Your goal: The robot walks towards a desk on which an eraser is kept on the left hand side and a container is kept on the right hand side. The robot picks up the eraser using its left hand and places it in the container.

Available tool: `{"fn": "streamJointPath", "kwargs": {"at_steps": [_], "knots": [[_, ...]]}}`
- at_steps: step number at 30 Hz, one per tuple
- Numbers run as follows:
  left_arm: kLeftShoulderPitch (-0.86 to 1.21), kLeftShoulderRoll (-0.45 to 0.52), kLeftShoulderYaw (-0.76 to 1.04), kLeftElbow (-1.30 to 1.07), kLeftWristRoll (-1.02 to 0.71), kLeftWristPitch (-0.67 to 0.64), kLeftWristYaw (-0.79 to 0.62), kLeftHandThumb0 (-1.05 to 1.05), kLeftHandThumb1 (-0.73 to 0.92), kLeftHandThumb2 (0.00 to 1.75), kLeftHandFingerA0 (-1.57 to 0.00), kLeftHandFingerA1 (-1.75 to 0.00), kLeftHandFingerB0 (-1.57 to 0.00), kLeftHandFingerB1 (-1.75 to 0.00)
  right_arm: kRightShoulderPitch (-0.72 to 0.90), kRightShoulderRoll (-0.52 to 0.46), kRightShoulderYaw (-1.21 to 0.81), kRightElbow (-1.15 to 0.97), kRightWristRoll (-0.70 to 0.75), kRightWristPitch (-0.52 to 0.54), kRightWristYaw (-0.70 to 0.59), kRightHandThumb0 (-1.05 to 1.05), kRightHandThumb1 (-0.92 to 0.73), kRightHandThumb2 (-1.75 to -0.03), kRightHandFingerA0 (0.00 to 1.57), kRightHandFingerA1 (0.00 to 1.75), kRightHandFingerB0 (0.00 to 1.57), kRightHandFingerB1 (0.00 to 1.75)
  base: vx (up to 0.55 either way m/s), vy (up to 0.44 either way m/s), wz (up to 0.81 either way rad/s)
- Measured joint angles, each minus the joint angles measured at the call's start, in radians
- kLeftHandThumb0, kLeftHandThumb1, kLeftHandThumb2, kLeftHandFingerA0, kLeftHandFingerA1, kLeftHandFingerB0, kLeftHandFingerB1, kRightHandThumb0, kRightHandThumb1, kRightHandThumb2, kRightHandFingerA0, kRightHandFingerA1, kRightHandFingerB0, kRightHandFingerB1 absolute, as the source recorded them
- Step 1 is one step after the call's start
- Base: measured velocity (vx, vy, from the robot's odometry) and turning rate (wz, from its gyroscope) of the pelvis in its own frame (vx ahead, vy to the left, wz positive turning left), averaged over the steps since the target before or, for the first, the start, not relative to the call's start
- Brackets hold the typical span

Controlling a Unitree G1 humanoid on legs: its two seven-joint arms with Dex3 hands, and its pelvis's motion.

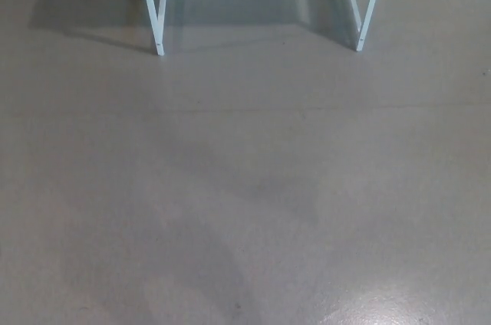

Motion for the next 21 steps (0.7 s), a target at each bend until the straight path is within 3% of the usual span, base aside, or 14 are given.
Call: {"fn": "streamJointPath", "kwargs": {"at_steps": [1, 2, 3, 4, 6, 10, 11, 16, 21], "knots": [[0.000, 0.000, -0.001, 0.005, 0.000, -0.007, -0.002, -0.01, 0.38, 0.86, -0.37, -0.60, -0.27, -0.54, 0.000, 0.000, 0.001, 0.005, 0.001, -0.008, 0.002, -0.10, -0.47, -0.53, 0.61, 0.46, 0.50, 0.43, 0.00, 0.000, 0.00], [0.000, 0.000, -0.003, 0.009, 0.000, -0.011, -0.003, 0.01, 0.58, 0.57, -0.46, -0.49, -0.36, -0.39, 0.000, 0.000, 0.002, 0.007, 0.003, -0.014, 0.003, -0.11, -0.47, -0.53, 0.61, 0.47, 0.50, 0.43, 0.00, 0.000, 0.00], [-0.002, 0.001, -0.004, 0.013, -0.001, -0.015, -0.004, 0.01, 0.38, 0.86, -0.36, -0.60, -0.28, -0.55, 0.000, 0.000, 0.002, 0.010, 0.006, -0.022, 0.005, -0.12, -0.47, -0.53, 0.62, 0.47, 0.50, 0.43, 0.00, 0.000, 0.00], [-0.002, 0.001, -0.004, 0.015, -0.001, -0.019, -0.005, 0.01, 0.39, 0.87, -0.34, -0.59, -0.27, -0.54, 0.000, 0.000, 0.005, 0.014, 0.007, -0.029, 0.005, -0.11, -0.46, -0.53, 0.63, 0.47, 0.50, 0.43, 0.00, 0.000, 0.00], [-0.003, 0.001, -0.006, 0.017, -0.003, -0.025, -0.010, 0.01, 0.39, 0.87, -0.35, -0.60, -0.27, -0.54, -0.001, 0.000, 0.009, 0.021, 0.008, -0.038, 0.007, -0.16, -0.44, -0.55, 0.58, 0.47, 0.48, 0.44, 0.00, 0.000, 0.00], [-0.003, 0.004, -0.026, 0.023, -0.003, -0.041, -0.019, -0.02, 0.38, 0.85, -0.36, -0.60, -0.27, -0.54, 0.000, 0.000, 0.014, 0.022, 0.012, -0.053, 0.012, -0.12, -0.44, -0.52, 0.65, 0.51, 0.49, 0.45, 0.00, 0.000, 0.00], [-0.003, 0.005, -0.031, 0.025, -0.003, -0.045, -0.020, -0.04, 0.57, 0.57, -0.45, -0.47, -0.37, -0.38, 0.000, 0.000, 0.015, 0.022, 0.014, -0.057, 0.014, -0.12, -0.44, -0.52, 0.66, 0.50, 0.48, 0.44, 0.00, 0.000, 0.00], [-0.003, 0.012, -0.048, 0.035, -0.002, -0.058, -0.021, -0.03, 0.58, 0.57, -0.45, -0.46, -0.36, -0.38, -0.003, 0.000, 0.016, 0.031, 0.023, -0.067, 0.023, -0.16, -0.43, -0.55, 0.53, 0.49, 0.45, 0.45, 0.00, 0.000, 0.00], [-0.004, 0.013, -0.070, 0.032, -0.001, -0.059, -0.016, -0.05, 0.57, 0.57, -0.47, -0.47, -0.36, -0.38, -0.004, 0.008, 0.035, 0.005, 0.025, -0.071, 0.035, -0.12, -0.45, -0.53, 0.63, 0.49, 0.48, 0.44, 0.06, -0.008, 0.02]]}}
